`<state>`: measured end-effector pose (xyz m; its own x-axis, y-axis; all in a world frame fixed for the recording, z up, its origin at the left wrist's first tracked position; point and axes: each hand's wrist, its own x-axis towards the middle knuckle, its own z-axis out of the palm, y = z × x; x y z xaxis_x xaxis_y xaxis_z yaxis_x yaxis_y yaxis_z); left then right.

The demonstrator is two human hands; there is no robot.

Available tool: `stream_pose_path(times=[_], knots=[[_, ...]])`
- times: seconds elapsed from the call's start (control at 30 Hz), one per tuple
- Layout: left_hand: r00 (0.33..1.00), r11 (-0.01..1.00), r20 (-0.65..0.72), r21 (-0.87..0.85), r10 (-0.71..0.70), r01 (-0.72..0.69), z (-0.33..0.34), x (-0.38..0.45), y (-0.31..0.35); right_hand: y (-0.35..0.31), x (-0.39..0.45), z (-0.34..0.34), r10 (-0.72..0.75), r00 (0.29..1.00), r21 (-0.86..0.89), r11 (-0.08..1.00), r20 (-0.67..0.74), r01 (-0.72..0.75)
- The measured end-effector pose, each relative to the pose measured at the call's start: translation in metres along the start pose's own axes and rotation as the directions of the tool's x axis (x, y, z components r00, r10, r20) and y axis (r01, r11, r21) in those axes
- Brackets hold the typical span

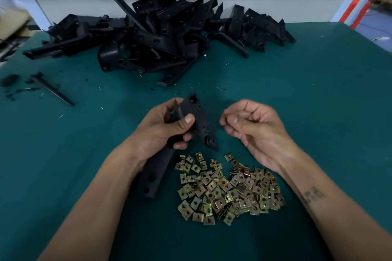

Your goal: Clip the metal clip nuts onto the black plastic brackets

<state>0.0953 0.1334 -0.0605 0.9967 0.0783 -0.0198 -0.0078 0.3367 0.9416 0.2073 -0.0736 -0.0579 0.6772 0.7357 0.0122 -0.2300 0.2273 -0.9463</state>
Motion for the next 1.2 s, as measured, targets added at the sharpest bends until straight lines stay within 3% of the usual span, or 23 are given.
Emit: stream_pose_path(times=[0.23,0.77,1.2], knots=[[0.997,0.995,-0.039,0.076,0.063,-0.060,0.003,0.002,-0.005,0.006,0.011,0.009,0.038,0.999,0.086,0.995,0.014,-0.040],[0.996,0.983,-0.065,0.178,0.066,-0.053,0.007,0.004,-0.006,0.001,0.007,0.013,0.096,0.995,0.045,0.994,0.037,-0.098],[0.988,0.982,-0.081,0.146,0.131,-0.119,0.004,0.005,-0.008,0.000,0.001,0.027,0.084,0.984,0.071,0.995,-0.159,-0.074]])
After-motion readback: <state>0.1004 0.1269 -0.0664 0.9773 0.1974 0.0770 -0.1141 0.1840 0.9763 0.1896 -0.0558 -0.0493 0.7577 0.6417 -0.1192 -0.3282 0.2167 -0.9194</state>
